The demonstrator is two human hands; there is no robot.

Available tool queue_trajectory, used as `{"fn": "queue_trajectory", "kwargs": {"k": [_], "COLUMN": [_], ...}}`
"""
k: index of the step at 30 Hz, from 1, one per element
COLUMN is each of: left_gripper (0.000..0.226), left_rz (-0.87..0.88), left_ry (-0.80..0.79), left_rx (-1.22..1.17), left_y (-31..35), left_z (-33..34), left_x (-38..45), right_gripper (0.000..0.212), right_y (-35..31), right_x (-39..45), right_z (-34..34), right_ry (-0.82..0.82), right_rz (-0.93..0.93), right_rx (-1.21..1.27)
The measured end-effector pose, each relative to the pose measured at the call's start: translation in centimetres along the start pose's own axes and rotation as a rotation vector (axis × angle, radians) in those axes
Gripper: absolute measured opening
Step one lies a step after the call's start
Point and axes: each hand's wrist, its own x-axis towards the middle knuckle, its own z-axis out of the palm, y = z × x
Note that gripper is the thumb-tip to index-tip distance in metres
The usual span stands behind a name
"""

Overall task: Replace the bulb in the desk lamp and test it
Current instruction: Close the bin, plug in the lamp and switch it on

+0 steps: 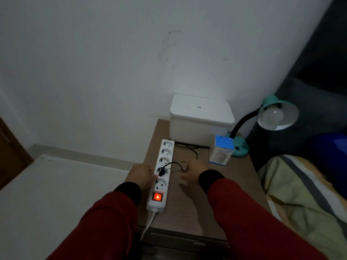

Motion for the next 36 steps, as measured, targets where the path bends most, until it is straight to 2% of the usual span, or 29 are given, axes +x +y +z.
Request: {"fn": "queue_trajectory", "kwargs": {"k": [2,5,12,18,21,26,31,33,36], "left_gripper": [0.039,0.042,0.044,0.03,0.03,0.041,0.037,0.033,0.041], "left_rz": [0.007,0.028,0.154,0.243,0.308,0.353,0.442,0.48,0.558], "left_ry": [-0.005,-0.014,0.057,0.058,0.033,-0.082,-0.18,-0.175,-0.065], "left_rx": [0.107,0.222,0.378,0.418,0.403,0.289,0.271,0.237,0.194], "left_y": [0.6,2.1,8.2,15.4,18.4,22.3,24.1,23.9,22.7], "left_z": [-0.7,-1.7,-3.0,-0.7,2.4,8.5,13.8,15.4,17.3], "left_x": [0.0,0.2,0.6,0.4,0.7,0.7,1.8,2.6,3.6], "right_gripper": [0.05,0.034,0.049,0.048,0.043,0.037,0.031,0.029,0.033], "right_y": [0.8,2.0,5.5,10.8,13.7,19.2,23.6,24.7,25.7], "right_x": [-0.2,-1.0,-2.6,-3.4,-3.7,-3.0,-0.7,0.4,2.0], "right_z": [-0.9,-2.3,-6.2,-8.8,-9.1,-7.7,-5.2,-4.2,-3.0], "right_ry": [-0.1,-0.147,-0.056,0.06,0.074,0.092,0.128,0.161,0.248], "right_rz": [0.081,0.112,0.13,0.157,0.181,0.263,0.279,0.256,0.195], "right_rx": [-0.155,-0.246,-0.353,-0.288,-0.24,-0.117,0.029,0.059,0.114]}}
